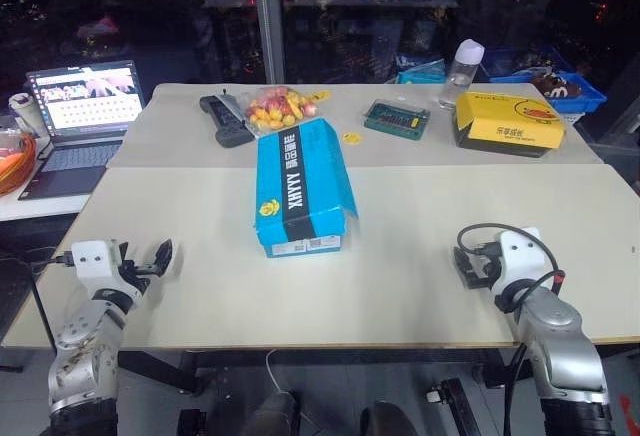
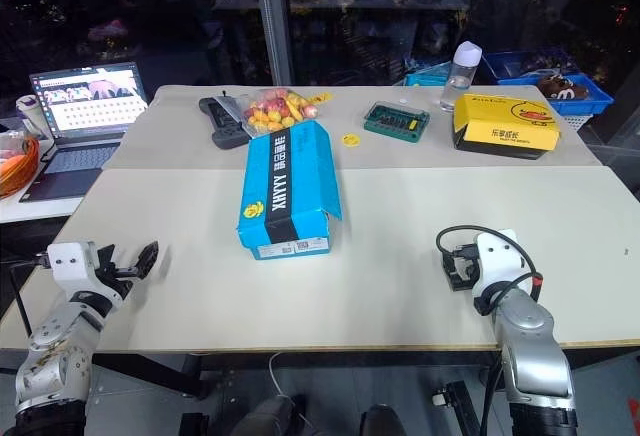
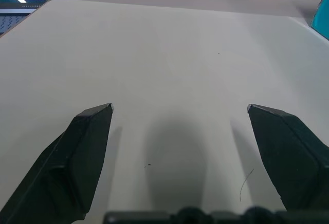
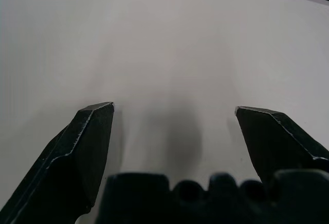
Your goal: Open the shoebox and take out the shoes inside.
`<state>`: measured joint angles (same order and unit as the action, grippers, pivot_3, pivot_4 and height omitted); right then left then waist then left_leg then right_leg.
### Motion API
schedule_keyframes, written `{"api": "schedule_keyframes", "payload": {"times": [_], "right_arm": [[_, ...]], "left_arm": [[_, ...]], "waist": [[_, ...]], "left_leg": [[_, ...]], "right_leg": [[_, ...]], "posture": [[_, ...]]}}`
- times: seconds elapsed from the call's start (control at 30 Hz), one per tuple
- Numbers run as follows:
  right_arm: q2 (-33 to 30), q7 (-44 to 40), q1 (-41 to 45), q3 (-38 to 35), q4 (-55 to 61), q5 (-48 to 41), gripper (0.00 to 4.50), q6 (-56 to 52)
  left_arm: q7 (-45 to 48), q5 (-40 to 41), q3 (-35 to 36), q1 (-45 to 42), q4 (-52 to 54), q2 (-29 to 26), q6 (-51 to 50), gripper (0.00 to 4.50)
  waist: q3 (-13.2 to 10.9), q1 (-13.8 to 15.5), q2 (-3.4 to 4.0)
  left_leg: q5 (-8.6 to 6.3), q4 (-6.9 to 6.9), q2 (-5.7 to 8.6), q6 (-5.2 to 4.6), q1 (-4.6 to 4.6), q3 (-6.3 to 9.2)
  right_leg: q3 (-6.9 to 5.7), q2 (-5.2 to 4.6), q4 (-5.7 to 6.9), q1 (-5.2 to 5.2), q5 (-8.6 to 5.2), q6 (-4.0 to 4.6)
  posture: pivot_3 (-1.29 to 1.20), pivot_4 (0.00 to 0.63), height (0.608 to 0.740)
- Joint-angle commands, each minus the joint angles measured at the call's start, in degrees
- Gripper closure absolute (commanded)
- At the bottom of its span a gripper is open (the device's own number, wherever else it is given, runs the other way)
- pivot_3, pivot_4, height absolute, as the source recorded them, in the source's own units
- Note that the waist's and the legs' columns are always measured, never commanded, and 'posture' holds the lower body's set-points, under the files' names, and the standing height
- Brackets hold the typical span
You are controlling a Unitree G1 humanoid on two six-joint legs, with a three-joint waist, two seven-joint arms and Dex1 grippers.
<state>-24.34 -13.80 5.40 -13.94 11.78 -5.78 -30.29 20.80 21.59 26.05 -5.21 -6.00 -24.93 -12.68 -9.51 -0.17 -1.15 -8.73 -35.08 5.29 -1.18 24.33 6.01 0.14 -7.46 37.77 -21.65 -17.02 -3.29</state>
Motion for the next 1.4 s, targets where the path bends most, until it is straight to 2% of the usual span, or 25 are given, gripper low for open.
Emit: {"api": "schedule_keyframes", "payload": {"times": [0.03, 0.17, 0.33, 0.5, 0.6, 0.77, 0.87, 0.93, 0.97, 1.0, 1.2, 1.23, 1.3, 1.4], "right_arm": [[-1.2, -0.4, 0.5, -1.9, 0.6, -0.7, 0.04, 1.2], [-4.5, -5.8, 1.9, -2.2, 1.2, -3.3, 0.04, -0.3], [-12.9, -19.2, 3.3, -2.0, 5.2, -12.7, 0.04, -6.3], [-20.7, -33.1, 3.6, -3.1, 13.0, -26.7, 0.04, -13.4], [-22.2, -34.7, 7.0, -1.5, 13.2, -29.3, 0.04, -14.7], [-21.5, -33.5, 11.2, 2.2, 11.7, -28.7, 0.04, -14.3], [-20.0, -32.1, 13.0, 6.7, 9.7, -25.2, 0.73, -11.8], [-19.8, -32.2, 13.0, 8.2, 9.5, -24.1, 1.5, -10.9], [-19.8, -32.2, 12.9, 8.6, 9.3, -23.8, 1.75, -10.6], [-19.7, -32.2, 12.9, 8.9, 9.2, -23.5, 2.22, -10.3], [-19.4, -31.7, 13.7, 9.2, 8.4, -22.8, 4.22, -9.6], [-19.2, -31.4, 13.9, 9.2, 8.3, -22.7, 4.49, -9.7], [-18.9, -31.4, 14.0, 9.3, 8.3, -22.6, 4.5, -9.7], [-18.8, -31.7, 14.0, 9.8, 8.5, -22.3, 4.5, -9.5]], "left_arm": [[0.6, -1.7, -1.7, -1.5, 0.3, -1.5, 1.0, 0.0], [6.2, 0.2, -4.6, -5.0, 0.0, -2.6, -0.5, 0.0], [24.1, 7.1, -6.9, -3.5, 7.8, -12.8, -6.9, 0.0], [34.6, 18.2, -4.1, 0.5, 19.2, -23.2, -18.9, 0.0], [38.9, 21.7, -2.0, 2.0, 21.6, -28.2, -22.9, 0.0], [38.2, 22.0, -2.5, -0.4, 20.5, -29.2, -24.1, 0.0], [37.2, 19.8, -4.3, -1.3, 19.4, -27.8, -22.5, 0.0], [36.9, 19.5, -4.5, -1.1, 19.6, -27.2, -22.4, 0.0], [36.9, 19.4, -4.6, -0.9, 19.6, -27.0, -22.3, 0.0], [36.8, 19.2, -4.6, -0.9, 19.7, -26.8, -22.3, 0.0], [36.1, 18.5, -4.2, -0.7, 19.9, -26.0, -22.0, 0.0], [36.0, 18.5, -4.2, -0.6, 19.9, -25.8, -21.9, 0.26], [35.9, 18.3, -4.1, -0.5, 19.8, -25.6, -21.6, 0.7], [36.2, 18.4, -3.8, -0.4, 19.5, -25.5, -21.3, 1.64]], "waist": [[0.0, 0.0, 0.0], [0.0, 0.4, -0.01], [0.0, -0.6, -0.04], [0.0, -1.2, -0.04], [-0.1, -1.1, -0.06], [-0.1, -0.4, -0.08], [-0.1, -0.2, -0.14], [-0.1, -0.2, -0.14], [-0.1, -0.2, -0.16], [-0.1, -0.2, -0.16], [-0.1, -0.3, -0.16], [-0.1, -0.4, -0.16], [-0.1, -0.4, -0.16], [-0.1, -0.4, -0.16]], "left_leg": [[0.0, 0.0, 0.0, 0.0, 0.0, 0.0], [0.04, -0.03, 0.02, -0.01, 0.01, -0.03], [0.2, 0.06, 0.01, -0.28, 0.13, -0.11], [0.22, 0.13, -0.07, -0.32, 0.42, -0.16], [0.22, 0.11, -0.13, -0.32, 0.38, -0.16], [-0.01, 0.12, -0.17, 0.06, 0.27, -0.16], [0.03, 0.11, -0.16, -0.01, 0.31, -0.16], [0.19, 0.12, -0.12, -0.28, 0.36, -0.16], [0.19, 0.12, -0.1, -0.27, 0.37, -0.17], [0.18, 0.12, -0.09, -0.26, 0.48, -0.17], [0.19, 0.07, -0.1, -0.26, 0.64, -0.17], [0.19, 0.06, -0.1, -0.26, 0.63, -0.17], [0.19, 0.04, -0.1, -0.26, 0.62, -0.17], [0.19, 0.03, -0.1, -0.26, 0.62, -0.17]], "right_leg": [[0.0, 0.0, 0.0, 0.0, 0.0, 0.0], [0.02, 0.0, 0.12, -0.05, 0.0, 0.0], [0.17, 0.05, 0.14, -0.05, 0.0, 0.03], [0.43, 0.05, 0.22, -0.49, -0.01, 0.08], [0.42, 0.06, 0.23, -0.47, -0.01, 0.09], [0.42, 0.03, 0.08, -0.57, -0.01, 0.1], [0.4, 0.03, 0.07, -0.59, 0.0, 0.12], [0.43, 0.02, 0.03, -0.6, 0.01, 0.11], [0.46, 0.0, 0.02, -0.59, 0.01, 0.11], [0.49, 0.0, 0.05, -0.59, 0.01, 0.11], [0.48, 0.03, 0.2, -0.69, 0.02, 0.12], [0.48, 0.03, 0.21, -0.69, 0.03, 0.13], [0.48, 0.03, 0.23, -0.68, 0.04, 0.13], [0.48, 0.04, 0.23, -0.69, 0.04, 0.13]], "posture": [[0.0, 0.15, 0.74], [0.0, 0.15, 0.74], [0.0, 0.15, 0.74], [0.0, 0.15, 0.74], [0.0, 0.15, 0.74], [0.0, 0.15, 0.74], [0.0, 0.15, 0.74], [0.0, 0.15, 0.74], [0.0, 0.15, 0.74], [0.0, 0.15, 0.74], [0.0, 0.15, 0.74], [0.0, 0.15, 0.74], [0.0, 0.15, 0.74], [0.0, 0.15, 0.74]]}}
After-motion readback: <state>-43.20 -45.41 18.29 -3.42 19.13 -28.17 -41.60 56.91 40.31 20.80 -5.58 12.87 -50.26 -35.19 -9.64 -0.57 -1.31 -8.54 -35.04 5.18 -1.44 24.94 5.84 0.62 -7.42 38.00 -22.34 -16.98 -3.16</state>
